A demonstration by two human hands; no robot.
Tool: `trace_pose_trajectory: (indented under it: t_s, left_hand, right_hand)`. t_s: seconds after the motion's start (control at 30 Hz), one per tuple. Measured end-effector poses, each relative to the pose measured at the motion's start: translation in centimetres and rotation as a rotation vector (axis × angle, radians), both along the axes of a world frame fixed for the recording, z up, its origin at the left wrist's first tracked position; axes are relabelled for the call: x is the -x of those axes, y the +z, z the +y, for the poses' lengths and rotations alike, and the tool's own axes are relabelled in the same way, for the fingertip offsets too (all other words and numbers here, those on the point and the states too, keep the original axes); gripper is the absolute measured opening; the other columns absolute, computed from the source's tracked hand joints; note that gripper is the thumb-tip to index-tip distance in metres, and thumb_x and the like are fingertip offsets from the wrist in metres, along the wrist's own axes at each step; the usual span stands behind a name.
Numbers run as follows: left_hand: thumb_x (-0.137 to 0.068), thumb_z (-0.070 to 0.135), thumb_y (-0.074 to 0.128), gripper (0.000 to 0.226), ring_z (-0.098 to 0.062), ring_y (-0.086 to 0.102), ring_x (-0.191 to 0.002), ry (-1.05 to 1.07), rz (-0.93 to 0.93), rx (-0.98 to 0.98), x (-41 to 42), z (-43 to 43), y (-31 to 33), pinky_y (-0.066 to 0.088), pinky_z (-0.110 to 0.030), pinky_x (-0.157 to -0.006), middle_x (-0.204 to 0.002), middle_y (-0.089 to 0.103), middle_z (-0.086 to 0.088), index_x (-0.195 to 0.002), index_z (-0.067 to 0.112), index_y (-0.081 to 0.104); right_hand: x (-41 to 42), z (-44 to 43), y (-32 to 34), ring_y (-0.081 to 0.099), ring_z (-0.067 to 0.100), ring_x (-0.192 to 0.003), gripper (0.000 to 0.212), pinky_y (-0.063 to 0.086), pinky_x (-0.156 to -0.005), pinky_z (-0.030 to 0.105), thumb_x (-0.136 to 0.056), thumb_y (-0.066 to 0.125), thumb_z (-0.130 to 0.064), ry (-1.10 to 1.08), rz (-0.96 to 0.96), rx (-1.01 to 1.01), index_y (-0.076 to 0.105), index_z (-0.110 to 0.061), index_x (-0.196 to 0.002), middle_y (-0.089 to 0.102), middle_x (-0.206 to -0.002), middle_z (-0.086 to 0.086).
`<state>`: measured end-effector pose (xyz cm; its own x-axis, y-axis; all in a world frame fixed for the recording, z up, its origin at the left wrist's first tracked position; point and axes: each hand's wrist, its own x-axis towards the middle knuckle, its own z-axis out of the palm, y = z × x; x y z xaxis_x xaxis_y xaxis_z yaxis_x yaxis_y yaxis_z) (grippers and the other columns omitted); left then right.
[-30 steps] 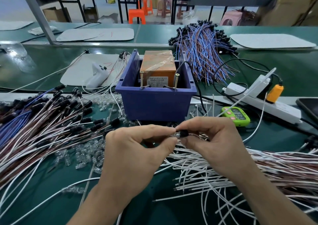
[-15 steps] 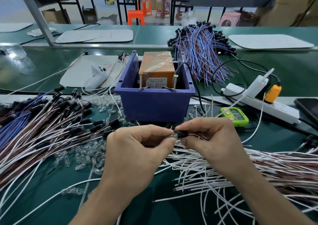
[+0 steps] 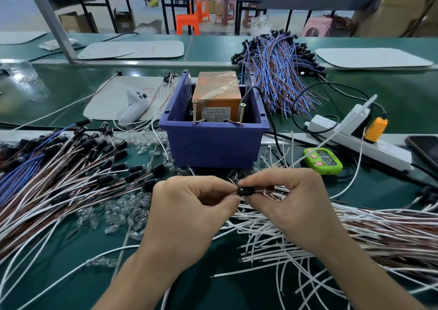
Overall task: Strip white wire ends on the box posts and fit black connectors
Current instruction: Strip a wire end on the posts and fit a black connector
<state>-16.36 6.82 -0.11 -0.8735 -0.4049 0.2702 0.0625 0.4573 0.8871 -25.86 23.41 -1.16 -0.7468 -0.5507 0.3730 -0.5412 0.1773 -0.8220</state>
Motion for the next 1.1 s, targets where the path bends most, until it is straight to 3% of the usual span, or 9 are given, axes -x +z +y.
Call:
trace_pose_trajectory:
  t_s: [0.23,0.4,0.73,0.9,1.1]
  left_hand:
    - [-0.073,0.016,0.091,0.032,0.004,0.071,-0.062,-0.003,-0.036,-0.028,0.1,0.0,-0.2,0.049,-0.007,-0.06,-0.068,0.074,0.022,-0.083,0.044,0.08]
    - [-0.075,0.018,0.09,0.028,0.001,0.071,-0.062,-0.005,-0.067,-0.009,0.3,-0.2,-0.3,0.055,-0.016,-0.061,-0.066,0.073,0.021,-0.082,0.044,0.081]
    - [-0.072,0.017,0.091,0.028,0.006,0.067,-0.056,0.053,-0.057,-0.044,0.7,0.0,-0.5,0.045,-0.004,-0.055,-0.061,0.072,0.02,-0.064,0.04,0.078]
    - [-0.07,0.014,0.091,0.023,-0.003,0.073,-0.061,0.011,-0.014,-0.14,0.4,0.2,-0.8,0.053,-0.012,-0.06,-0.067,0.075,0.014,-0.076,0.034,0.083]
    - [-0.07,0.016,0.092,0.022,0.0,0.072,-0.06,0.043,0.043,-0.116,0.2,0.7,-1.0,0.051,-0.009,-0.059,-0.067,0.075,0.017,-0.077,0.034,0.082]
  right_hand:
    - [0.1,0.2,0.3,0.074,0.01,-0.086,0.031,0.052,-0.075,0.015,-0.076,0.085,-0.004,0.018,0.0,-0.014,0.083,-0.03,-0.094,0.077,-0.087,-0.018]
    - [-0.1,0.0,0.2,0.074,0.008,-0.085,0.032,0.054,-0.074,0.017,-0.078,0.085,-0.005,0.02,0.0,-0.023,0.08,-0.031,-0.096,0.076,-0.086,-0.02]
    - [-0.1,0.0,0.3,0.073,0.004,-0.087,0.031,0.05,-0.077,0.011,-0.078,0.085,-0.003,-0.004,-0.002,-0.019,0.083,-0.028,-0.097,0.076,-0.089,-0.022]
    - [-0.1,0.0,0.3,0.074,0.009,-0.087,0.033,0.053,-0.077,0.015,-0.078,0.083,-0.002,0.005,-0.006,0.024,0.082,-0.031,-0.094,0.077,-0.088,-0.02]
    - [0.0,0.1,0.0,0.074,0.013,-0.085,0.03,0.055,-0.075,0.02,-0.079,0.084,-0.003,-0.001,0.01,0.024,0.082,-0.029,-0.093,0.077,-0.087,-0.018]
